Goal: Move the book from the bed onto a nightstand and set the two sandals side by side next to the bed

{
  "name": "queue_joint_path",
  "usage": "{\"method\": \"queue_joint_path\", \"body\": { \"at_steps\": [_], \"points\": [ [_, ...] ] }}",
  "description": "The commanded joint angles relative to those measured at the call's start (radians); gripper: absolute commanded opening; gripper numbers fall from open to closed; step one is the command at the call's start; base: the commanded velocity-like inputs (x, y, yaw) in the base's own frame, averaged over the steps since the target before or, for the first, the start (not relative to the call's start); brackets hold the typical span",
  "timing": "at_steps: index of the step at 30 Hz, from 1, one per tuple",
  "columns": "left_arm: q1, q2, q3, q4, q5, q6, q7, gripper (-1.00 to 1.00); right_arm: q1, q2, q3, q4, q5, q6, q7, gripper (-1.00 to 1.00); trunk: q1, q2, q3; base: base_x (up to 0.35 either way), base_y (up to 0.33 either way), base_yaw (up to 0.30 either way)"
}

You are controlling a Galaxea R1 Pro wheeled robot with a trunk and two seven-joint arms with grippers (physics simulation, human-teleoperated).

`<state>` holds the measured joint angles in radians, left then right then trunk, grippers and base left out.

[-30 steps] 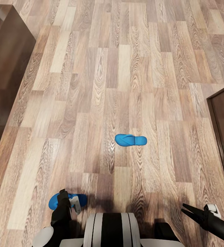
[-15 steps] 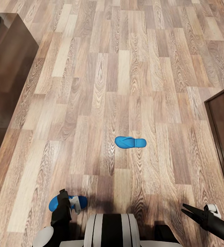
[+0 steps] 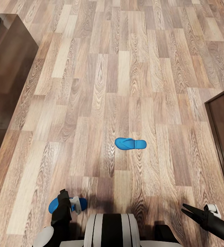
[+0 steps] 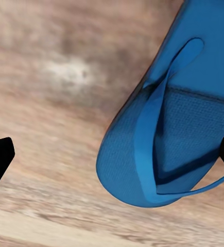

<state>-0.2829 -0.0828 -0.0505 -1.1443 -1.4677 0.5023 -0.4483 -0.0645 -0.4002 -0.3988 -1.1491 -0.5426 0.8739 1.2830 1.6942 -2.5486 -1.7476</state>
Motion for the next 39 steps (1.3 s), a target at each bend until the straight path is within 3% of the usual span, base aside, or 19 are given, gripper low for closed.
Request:
{"method": "queue_joint_path", "body": {
  "at_steps": [1, 15, 23, 31, 39],
  "points": [
    [0.0, 0.0, -0.002, -0.001, -0.008, 0.002, -0.01, 1.0, 0.0, 0.0, 0.0, 0.0, -0.004, 0.007, 0.0, 1.0, 0.0, 0.0, 0.0, 0.0, 0.0, 0.0],
    [0.0, 0.0, -0.002, -0.044, -0.008, 0.002, -0.078, 1.0, 0.0, 0.0, 0.0, 0.0, -0.004, 0.007, 0.0, 1.0, 0.0, 0.0, 0.0, 0.0, 0.0, 0.0],
    [0.0, 0.0, -0.002, -0.045, -0.009, 0.004, -0.079, 1.0, 0.0, 0.0, 0.0, 0.0, -0.004, 0.007, 0.0, 1.0, -0.004, 0.002, 0.03, 0.0, 0.0, 0.0],
    [0.0, 0.002, -0.001, -0.046, -0.008, 0.003, -0.086, 1.0, 0.0, 0.0, 0.0, 0.0, -0.004, 0.007, 0.0, 1.0, -0.004, 0.002, 0.03, 0.0, 0.0, 0.0],
    [0.0, 0.008, 0.003, -0.046, -0.006, 0.0, -0.165, 1.0, 0.0, 0.0, 0.0, 0.0, -0.004, 0.007, 0.0, 1.0, -0.004, 0.002, 0.03, 0.0, 0.0, 0.0]
  ]
}}
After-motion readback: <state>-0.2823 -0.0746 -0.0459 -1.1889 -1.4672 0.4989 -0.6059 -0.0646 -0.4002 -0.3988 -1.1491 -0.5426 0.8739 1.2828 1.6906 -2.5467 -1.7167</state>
